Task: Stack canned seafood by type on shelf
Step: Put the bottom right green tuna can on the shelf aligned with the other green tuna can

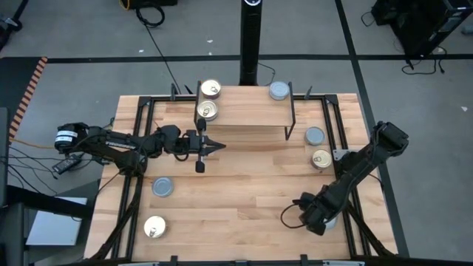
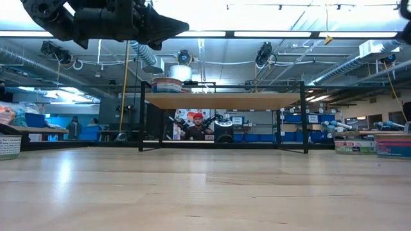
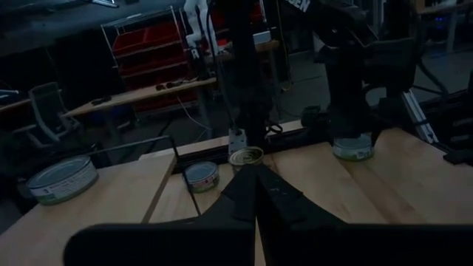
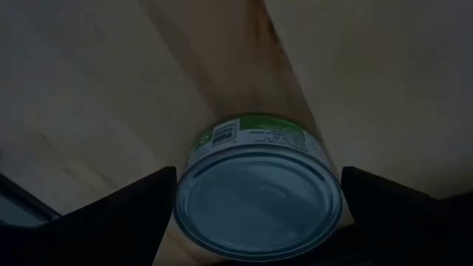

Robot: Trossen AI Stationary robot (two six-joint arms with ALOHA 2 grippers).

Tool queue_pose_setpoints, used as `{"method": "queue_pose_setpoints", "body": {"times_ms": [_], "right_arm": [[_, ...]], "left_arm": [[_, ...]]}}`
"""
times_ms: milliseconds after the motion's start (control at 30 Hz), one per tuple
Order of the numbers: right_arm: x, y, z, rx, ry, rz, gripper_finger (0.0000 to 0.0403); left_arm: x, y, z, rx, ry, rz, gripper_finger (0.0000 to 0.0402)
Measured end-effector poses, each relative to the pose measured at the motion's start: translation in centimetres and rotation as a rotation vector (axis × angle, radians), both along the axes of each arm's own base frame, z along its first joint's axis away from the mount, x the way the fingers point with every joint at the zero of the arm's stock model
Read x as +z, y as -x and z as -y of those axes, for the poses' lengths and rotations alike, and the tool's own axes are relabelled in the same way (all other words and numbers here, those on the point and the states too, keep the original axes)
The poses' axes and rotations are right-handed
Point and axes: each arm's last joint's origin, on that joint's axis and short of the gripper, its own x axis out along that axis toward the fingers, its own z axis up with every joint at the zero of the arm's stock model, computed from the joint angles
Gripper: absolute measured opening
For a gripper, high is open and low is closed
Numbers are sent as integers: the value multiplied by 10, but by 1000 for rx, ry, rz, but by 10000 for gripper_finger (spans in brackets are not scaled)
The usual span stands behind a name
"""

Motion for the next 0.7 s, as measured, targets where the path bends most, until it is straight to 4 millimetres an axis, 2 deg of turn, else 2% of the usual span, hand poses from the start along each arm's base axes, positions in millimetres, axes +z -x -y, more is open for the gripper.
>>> {"method": "queue_pose_setpoints", "body": {"times_ms": [300, 700], "right_arm": [[-1, 6, -6, 36, 23, 15, 394], [-22, -1, -13, 115, 6, -19, 394]], "left_arm": [[0, 0, 0, 0, 0, -1, 5], [0, 0, 0, 0, 0, -4, 5]]}}
